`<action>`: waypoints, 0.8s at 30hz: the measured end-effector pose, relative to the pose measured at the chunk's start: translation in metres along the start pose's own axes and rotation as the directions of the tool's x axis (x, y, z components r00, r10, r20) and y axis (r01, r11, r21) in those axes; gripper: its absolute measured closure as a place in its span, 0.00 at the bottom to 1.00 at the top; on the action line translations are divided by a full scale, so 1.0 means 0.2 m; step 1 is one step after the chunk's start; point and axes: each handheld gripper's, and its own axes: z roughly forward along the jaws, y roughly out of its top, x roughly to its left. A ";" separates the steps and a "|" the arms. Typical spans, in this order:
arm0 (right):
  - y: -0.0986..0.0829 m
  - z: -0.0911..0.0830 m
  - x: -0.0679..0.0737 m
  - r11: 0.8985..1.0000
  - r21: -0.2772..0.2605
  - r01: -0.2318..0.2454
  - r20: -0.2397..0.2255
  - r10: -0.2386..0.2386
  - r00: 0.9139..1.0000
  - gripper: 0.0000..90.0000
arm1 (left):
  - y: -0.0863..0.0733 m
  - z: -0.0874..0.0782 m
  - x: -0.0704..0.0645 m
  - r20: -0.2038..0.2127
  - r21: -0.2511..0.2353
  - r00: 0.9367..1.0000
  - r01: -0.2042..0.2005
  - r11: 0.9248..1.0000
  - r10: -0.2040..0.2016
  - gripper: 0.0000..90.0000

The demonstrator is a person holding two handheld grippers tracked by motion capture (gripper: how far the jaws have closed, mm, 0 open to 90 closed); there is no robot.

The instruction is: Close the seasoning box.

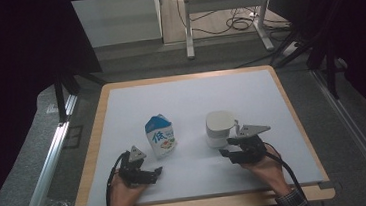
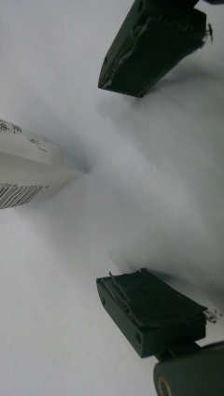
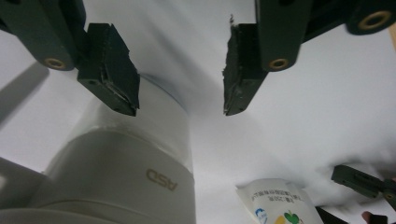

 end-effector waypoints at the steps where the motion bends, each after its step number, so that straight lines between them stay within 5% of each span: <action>1: 0.00 0.00 0.00 1.000 0.003 0.000 0.004 0.000 1.000 0.47 | 0.00 0.00 0.00 0.000 0.000 1.000 0.000 1.000 0.000 0.07; 12: -0.01 -0.05 -0.01 1.000 0.020 0.008 0.056 -0.009 0.998 0.37 | 0.00 0.00 0.00 0.000 0.000 1.000 0.000 1.000 0.000 0.07; 24: -0.05 -0.14 -0.06 0.999 0.011 -0.040 0.095 0.039 0.995 0.36 | 0.00 0.00 0.00 0.000 0.000 1.000 0.000 1.000 0.000 0.07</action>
